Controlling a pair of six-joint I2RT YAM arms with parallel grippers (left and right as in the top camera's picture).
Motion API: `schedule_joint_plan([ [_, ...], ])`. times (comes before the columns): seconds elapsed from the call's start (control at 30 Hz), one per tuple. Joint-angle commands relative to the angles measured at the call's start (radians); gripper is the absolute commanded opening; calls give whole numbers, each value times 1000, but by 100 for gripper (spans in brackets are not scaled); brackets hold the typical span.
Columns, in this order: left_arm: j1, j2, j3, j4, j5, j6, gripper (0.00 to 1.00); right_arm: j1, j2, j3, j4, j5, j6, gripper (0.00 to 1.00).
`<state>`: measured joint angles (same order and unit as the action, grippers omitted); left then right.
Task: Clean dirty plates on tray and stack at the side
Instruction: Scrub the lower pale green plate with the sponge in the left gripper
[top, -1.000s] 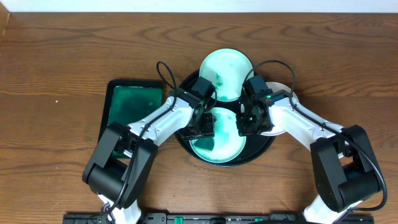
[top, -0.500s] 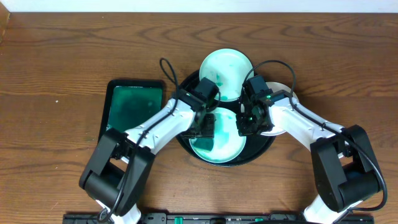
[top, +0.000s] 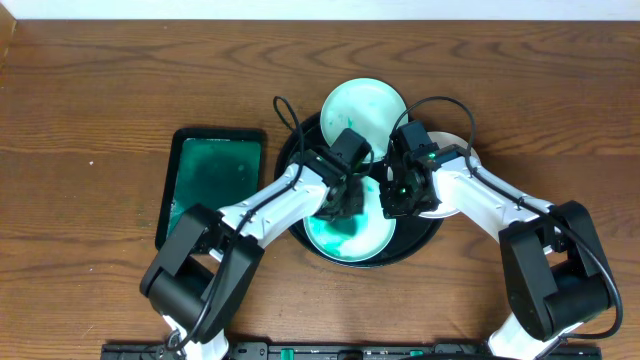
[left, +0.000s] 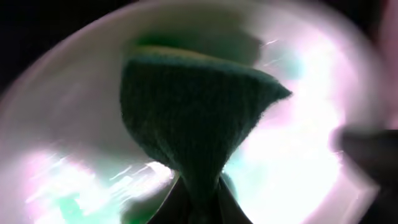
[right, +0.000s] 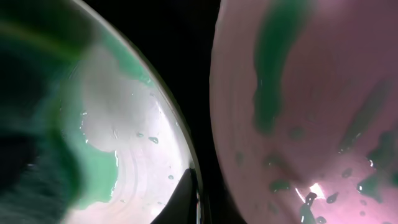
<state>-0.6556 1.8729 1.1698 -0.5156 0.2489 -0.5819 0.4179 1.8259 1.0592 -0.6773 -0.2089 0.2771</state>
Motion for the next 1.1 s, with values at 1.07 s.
schedule_joint_plan([
  [1.07,190,-124,146,-420,-98,-89,7,-5,14,-11,8,55,-17,1],
])
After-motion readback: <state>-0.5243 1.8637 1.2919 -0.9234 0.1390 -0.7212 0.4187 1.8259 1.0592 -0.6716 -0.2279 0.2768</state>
